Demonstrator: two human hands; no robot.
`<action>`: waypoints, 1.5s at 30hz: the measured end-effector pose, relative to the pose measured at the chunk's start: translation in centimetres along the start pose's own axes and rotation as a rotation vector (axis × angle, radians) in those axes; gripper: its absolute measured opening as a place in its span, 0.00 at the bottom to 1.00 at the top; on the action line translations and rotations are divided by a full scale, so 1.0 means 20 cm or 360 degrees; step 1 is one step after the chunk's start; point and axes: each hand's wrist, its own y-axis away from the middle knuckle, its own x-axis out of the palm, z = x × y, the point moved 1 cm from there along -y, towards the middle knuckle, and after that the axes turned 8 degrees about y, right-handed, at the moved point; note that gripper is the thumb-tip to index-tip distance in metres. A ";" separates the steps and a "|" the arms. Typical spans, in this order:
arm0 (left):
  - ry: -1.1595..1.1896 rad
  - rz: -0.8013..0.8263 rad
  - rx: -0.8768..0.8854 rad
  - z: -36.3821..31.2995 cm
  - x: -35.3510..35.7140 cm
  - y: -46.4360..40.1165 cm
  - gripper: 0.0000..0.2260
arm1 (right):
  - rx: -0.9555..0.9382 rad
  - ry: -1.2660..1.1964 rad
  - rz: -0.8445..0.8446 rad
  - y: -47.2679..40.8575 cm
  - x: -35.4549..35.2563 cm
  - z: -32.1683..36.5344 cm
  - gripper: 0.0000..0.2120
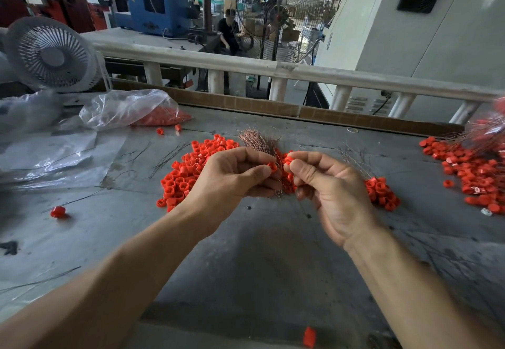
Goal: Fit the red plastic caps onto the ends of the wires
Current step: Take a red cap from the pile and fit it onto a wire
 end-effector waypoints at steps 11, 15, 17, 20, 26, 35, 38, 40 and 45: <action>-0.0011 0.0004 0.0007 0.00 0.02 0.00 0.07 | -0.0531 0.0769 -0.0158 0.04 0.03 0.01 0.05; -0.0084 0.0043 0.0021 0.00 0.02 0.01 0.07 | -0.0708 0.0978 -0.0182 0.05 0.05 0.02 0.03; -0.0102 0.0055 0.0031 0.00 0.02 0.01 0.07 | -0.0782 0.1074 -0.0189 0.05 0.05 0.03 0.03; -0.0121 0.0057 0.0048 0.00 0.02 0.01 0.06 | -0.0886 0.1207 -0.0230 0.06 0.06 0.03 0.03; -0.0143 0.0048 0.0056 0.01 0.02 0.01 0.06 | -0.1028 0.1419 -0.0266 0.06 0.05 0.03 0.02; -0.0166 0.0048 0.0069 0.01 0.01 0.00 0.06 | -0.1064 0.1502 -0.0210 0.06 0.05 0.04 0.01; -0.0181 0.0037 0.0076 0.01 0.01 0.00 0.06 | -0.1080 0.1528 -0.0208 0.06 0.06 0.04 0.01; -0.0195 0.0038 0.0086 0.01 0.01 0.00 0.06 | -0.1088 0.1543 -0.0205 0.06 0.06 0.04 0.01; -0.0196 0.0035 0.0091 0.01 0.01 0.01 0.06 | -0.1129 0.1659 -0.0209 0.07 0.06 0.05 0.02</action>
